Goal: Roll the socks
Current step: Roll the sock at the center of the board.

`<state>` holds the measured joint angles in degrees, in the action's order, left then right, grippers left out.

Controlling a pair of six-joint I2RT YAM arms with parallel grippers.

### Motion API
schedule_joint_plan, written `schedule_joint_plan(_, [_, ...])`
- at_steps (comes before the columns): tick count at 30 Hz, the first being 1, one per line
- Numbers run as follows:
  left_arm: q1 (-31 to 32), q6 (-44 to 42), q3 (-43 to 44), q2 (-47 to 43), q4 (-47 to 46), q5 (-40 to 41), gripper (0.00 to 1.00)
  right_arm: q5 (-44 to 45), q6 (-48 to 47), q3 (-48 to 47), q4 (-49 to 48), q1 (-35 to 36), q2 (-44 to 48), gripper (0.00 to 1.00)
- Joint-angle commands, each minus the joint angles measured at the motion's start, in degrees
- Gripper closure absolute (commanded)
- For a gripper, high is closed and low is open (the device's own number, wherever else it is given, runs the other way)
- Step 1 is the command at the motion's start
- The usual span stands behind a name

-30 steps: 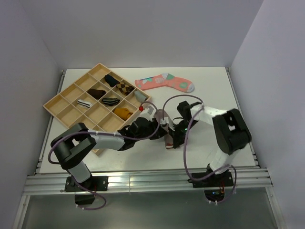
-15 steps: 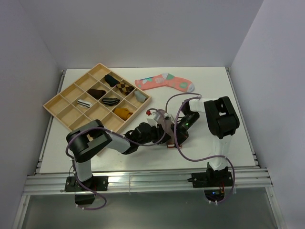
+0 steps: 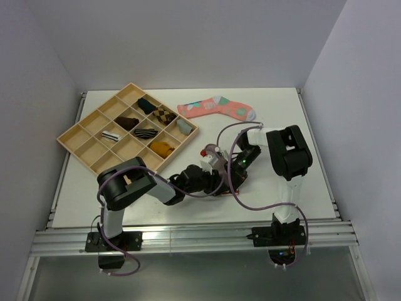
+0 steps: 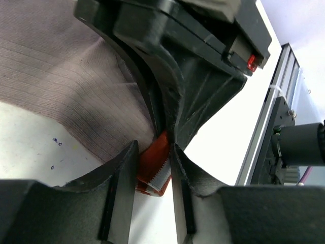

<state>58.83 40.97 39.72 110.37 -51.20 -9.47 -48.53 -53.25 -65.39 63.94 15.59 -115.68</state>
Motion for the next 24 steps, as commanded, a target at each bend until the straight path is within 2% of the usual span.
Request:
schedule_joint_plan(1, [0.67, -2.91, 1.67, 0.64, -2.06, -2.65, 0.62, 2.65, 1.4, -2.38, -2.86, -0.13, -1.65, 0.88])
schedule_joint_plan(8, [0.76, -3.35, 0.79, 0.64, -2.24, -4.15, 0.61, 3.36, 4.47, -3.17, -3.74, -0.21, -2.01, 0.88])
schedule_joint_plan(14, [0.76, -3.79, 2.46, 1.25, 1.54, -3.97, 0.67, 4.32, 6.32, -3.08, -5.23, -0.21, -1.04, 0.87])
schedule_joint_plan(17, [0.76, -3.27, 3.69, 2.04, 4.17, -3.36, 0.79, 5.02, 7.37, -2.29, -6.37, -0.21, 0.18, 0.84])
schedule_joint_plan(18, [0.76, -2.92, 4.3, 2.48, 6.96, -2.75, 0.89, 5.11, 7.72, -1.77, -7.24, -0.21, 0.62, 0.83])
schedule_joint_plan(19, [0.76, -2.65, 5.61, 2.75, 8.21, -2.48, 0.95, 5.46, 7.81, -1.59, -7.51, -0.21, 1.06, 0.81])
schedule_joint_plan(20, [0.76, -2.3, 6.24, 3.18, 9.87, -1.78, 1.0, 5.47, 8.16, -1.33, -8.21, -0.21, 2.03, 0.75])
schedule_joint_plan(24, [0.76, 0.24, 8.26, 4.85, 14.98, -1.25, 1.0, 6.35, 10.1, 0.69, -11.03, -0.21, 6.77, 0.62])
